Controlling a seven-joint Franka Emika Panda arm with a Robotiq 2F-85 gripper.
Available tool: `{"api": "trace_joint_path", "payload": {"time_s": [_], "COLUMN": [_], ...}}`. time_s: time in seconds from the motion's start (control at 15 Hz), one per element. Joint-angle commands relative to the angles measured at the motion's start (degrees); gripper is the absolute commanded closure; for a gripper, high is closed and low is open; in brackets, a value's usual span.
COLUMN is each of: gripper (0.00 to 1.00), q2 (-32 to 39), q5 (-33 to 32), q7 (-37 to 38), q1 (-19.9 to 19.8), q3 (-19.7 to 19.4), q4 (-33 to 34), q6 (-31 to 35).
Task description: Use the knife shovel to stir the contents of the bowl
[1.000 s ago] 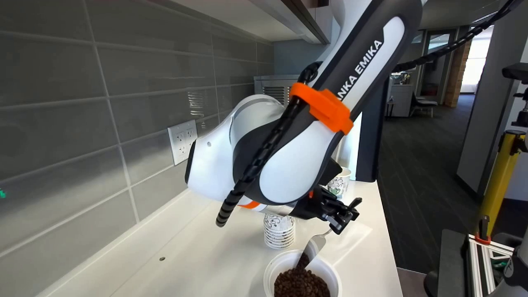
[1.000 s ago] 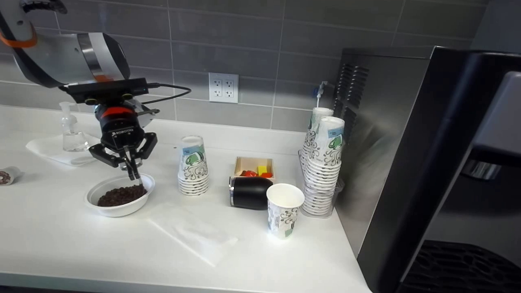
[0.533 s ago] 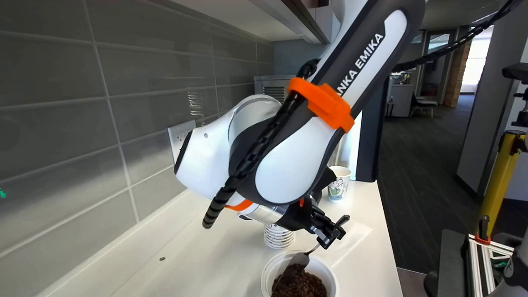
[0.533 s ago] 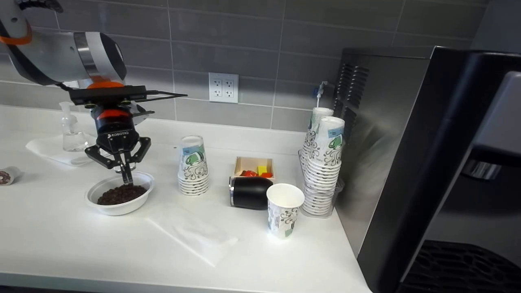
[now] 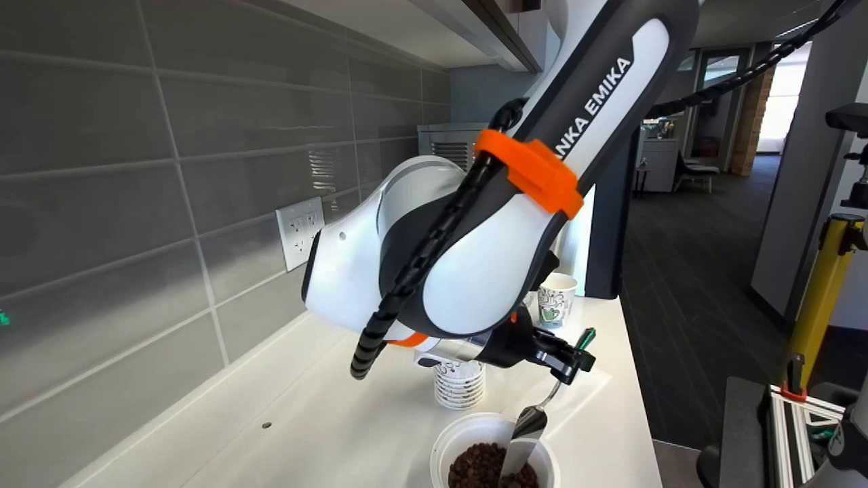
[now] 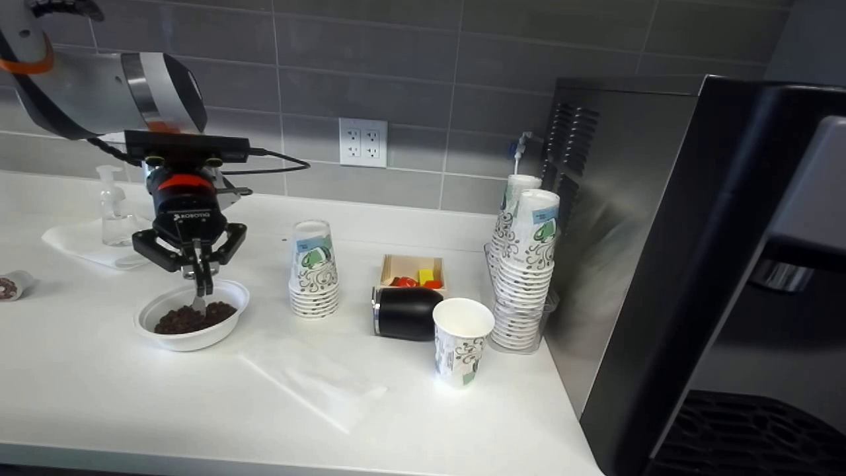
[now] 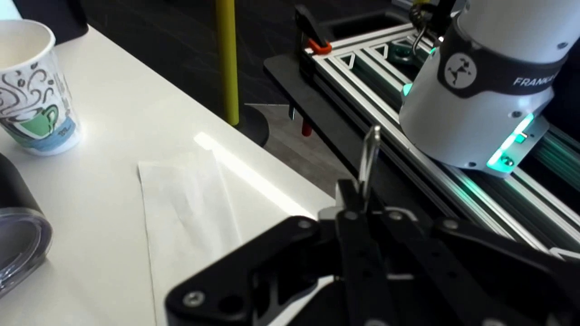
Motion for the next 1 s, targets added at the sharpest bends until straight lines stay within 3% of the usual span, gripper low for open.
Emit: {"api": "trace_joint_path", "payload": {"time_s": [0.0,0.27,0.6,0.93], "gripper": [0.99,0.99,0.99,0.99], "q2": [-0.07,1.18,1.29,0.71], "q5": [-3.13,-6.23,-5.09,-3.08], "q7": [2.29,10.23,18.68,16.57], "q1": [0.78,1.6,1.84,1.22], "q3": [-0.32,-0.63,-0.81,-0.29], "q4": [-0.39,0.05,0.23,0.12], "q6": [-4.89,-7.19,-4.91,-1.02]}}
